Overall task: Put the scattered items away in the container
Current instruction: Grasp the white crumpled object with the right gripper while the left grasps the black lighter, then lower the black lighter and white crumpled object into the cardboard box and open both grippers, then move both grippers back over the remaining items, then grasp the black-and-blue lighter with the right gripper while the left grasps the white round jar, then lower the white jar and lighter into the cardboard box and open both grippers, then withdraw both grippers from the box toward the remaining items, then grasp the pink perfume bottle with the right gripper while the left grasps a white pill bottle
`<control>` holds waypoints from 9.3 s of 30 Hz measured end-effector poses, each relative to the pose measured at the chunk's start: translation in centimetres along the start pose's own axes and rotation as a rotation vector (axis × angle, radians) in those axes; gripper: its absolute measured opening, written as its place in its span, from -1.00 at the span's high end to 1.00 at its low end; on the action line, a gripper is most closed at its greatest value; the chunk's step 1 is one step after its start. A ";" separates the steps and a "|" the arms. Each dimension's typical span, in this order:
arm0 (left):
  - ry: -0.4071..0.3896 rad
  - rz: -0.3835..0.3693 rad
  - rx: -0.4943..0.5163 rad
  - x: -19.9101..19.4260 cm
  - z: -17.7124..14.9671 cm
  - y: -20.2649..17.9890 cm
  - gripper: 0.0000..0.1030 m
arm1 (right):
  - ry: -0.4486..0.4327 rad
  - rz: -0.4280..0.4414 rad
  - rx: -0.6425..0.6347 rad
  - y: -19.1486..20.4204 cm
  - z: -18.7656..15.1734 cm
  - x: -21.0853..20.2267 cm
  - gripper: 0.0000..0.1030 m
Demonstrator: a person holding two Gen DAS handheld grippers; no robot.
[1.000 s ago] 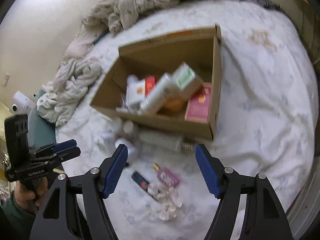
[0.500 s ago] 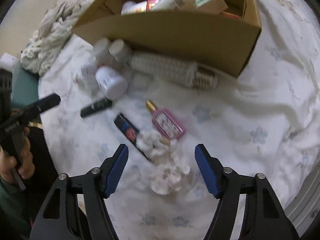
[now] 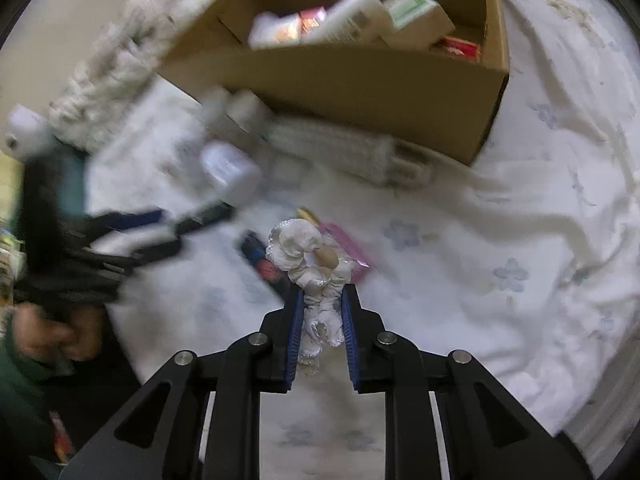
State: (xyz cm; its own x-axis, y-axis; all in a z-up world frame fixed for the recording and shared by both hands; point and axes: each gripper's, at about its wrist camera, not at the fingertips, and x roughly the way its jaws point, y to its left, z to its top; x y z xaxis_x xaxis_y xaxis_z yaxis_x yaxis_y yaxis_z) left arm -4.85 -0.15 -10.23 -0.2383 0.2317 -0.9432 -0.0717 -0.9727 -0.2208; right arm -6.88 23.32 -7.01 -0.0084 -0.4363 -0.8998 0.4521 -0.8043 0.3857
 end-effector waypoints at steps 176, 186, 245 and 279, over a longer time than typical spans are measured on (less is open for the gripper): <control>-0.221 0.189 0.064 -6.2 4.6 -0.3 0.21 | -0.072 0.031 -0.329 4.5 2.6 -0.6 0.59; -0.378 0.171 0.038 -13.2 8.2 -0.7 0.21 | -0.248 0.241 -0.249 4.0 5.4 -5.3 0.59; -0.190 0.209 -0.007 -8.7 8.2 -4.0 -0.39 | -0.312 0.056 -0.064 0.3 8.8 -7.5 -0.36; -0.258 0.055 -0.129 -8.0 -0.9 3.6 -0.39 | 0.117 -0.181 -0.339 2.5 3.6 4.9 0.12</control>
State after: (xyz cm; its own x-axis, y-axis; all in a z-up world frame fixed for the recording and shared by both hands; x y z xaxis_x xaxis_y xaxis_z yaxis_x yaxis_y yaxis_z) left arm -2.36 -5.53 -3.73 -0.4778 0.1582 -0.8641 0.0684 -0.9740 -0.2161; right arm -8.96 17.69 -9.75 -0.0219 -0.2353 -0.9717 0.7215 -0.6765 0.1476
